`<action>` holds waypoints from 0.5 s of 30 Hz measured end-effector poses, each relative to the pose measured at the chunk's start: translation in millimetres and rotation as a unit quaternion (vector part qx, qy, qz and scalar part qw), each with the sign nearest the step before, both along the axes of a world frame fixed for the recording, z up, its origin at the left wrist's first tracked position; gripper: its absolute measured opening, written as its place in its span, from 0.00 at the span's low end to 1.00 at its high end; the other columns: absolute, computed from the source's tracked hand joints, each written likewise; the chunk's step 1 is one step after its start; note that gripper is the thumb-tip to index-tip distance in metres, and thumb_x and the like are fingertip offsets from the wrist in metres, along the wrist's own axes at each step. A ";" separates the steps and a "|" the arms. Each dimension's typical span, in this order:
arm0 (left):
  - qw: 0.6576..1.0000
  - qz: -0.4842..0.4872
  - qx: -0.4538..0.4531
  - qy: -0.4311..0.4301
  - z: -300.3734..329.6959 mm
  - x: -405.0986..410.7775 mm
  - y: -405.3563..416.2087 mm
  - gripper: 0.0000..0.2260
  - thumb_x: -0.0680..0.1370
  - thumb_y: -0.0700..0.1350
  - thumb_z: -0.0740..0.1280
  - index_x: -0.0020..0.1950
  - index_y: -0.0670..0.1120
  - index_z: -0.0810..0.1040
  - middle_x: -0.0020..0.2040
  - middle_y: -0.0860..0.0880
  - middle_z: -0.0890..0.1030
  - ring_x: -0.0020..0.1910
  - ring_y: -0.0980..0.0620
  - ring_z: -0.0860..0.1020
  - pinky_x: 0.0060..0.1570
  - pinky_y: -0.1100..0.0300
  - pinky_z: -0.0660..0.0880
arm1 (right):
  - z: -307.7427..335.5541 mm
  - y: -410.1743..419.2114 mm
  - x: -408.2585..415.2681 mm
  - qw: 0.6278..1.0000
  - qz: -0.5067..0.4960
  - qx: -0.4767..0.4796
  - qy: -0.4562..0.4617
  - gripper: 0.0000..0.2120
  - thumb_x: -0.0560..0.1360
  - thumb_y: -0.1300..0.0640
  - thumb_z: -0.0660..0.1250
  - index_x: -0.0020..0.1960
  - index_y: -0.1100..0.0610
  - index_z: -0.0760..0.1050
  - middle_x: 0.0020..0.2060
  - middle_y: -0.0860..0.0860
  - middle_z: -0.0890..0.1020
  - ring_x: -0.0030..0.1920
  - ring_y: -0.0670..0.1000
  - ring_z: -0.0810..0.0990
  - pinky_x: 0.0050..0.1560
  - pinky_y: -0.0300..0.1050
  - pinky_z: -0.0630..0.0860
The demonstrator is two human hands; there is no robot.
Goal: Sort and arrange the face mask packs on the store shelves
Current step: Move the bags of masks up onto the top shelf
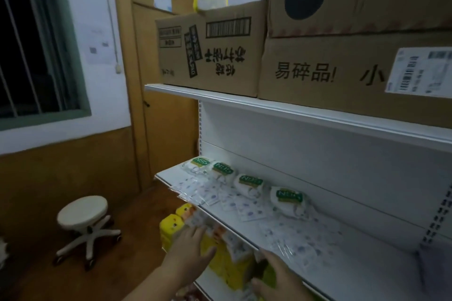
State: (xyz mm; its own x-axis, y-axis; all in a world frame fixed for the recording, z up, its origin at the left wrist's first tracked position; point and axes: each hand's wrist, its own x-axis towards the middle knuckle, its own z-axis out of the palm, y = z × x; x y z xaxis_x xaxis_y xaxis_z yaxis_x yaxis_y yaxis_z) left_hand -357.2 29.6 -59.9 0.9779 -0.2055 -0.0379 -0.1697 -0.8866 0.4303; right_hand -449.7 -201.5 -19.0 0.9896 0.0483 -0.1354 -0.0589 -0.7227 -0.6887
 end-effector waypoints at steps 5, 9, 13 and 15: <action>0.998 -0.038 -0.042 -0.001 6.8 40.1 -15.6 0.31 0.78 0.65 0.56 0.77 0.54 0.57 0.78 0.51 0.56 0.76 0.52 0.55 0.72 0.57 0.56 | -2.3 -11.6 27.8 0.998 -0.058 0.028 0.022 0.31 0.76 0.46 0.67 0.75 0.45 0.57 0.76 0.44 0.57 0.75 0.45 0.58 0.72 0.38 0.58; 0.997 -0.077 -0.014 0.028 2.0 77.7 -44.1 0.31 0.77 0.67 0.55 0.77 0.57 0.55 0.79 0.52 0.53 0.77 0.49 0.55 0.72 0.52 0.57 | -15.5 -35.4 54.7 0.995 -0.094 0.036 0.015 0.30 0.76 0.46 0.66 0.75 0.46 0.57 0.74 0.43 0.60 0.73 0.44 0.60 0.65 0.32 0.58; 0.991 -0.126 -0.018 0.048 -3.2 115.1 -80.2 0.31 0.78 0.66 0.56 0.78 0.56 0.54 0.79 0.51 0.52 0.77 0.51 0.53 0.73 0.53 0.56 | -29.8 -63.4 89.2 0.988 -0.146 0.053 0.010 0.31 0.76 0.45 0.66 0.75 0.47 0.58 0.73 0.43 0.61 0.72 0.44 0.62 0.68 0.35 0.59; 0.988 -0.145 -0.012 0.045 -2.9 133.4 -97.5 0.31 0.78 0.65 0.56 0.78 0.54 0.54 0.79 0.50 0.53 0.77 0.50 0.53 0.73 0.53 0.56 | -34.7 -77.3 109.1 0.985 -0.166 0.052 -0.001 0.31 0.76 0.46 0.65 0.76 0.48 0.57 0.74 0.44 0.62 0.72 0.45 0.62 0.71 0.38 0.59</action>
State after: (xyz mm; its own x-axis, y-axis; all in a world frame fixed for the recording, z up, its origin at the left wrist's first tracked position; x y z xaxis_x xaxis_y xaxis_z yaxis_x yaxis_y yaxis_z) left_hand -223.8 -67.8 -62.8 0.8711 -0.4779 -0.1130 -0.3749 -0.7957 0.4757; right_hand -340.6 -278.8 -53.7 0.9533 -0.2649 -0.1453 -0.2792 -0.5884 -0.7588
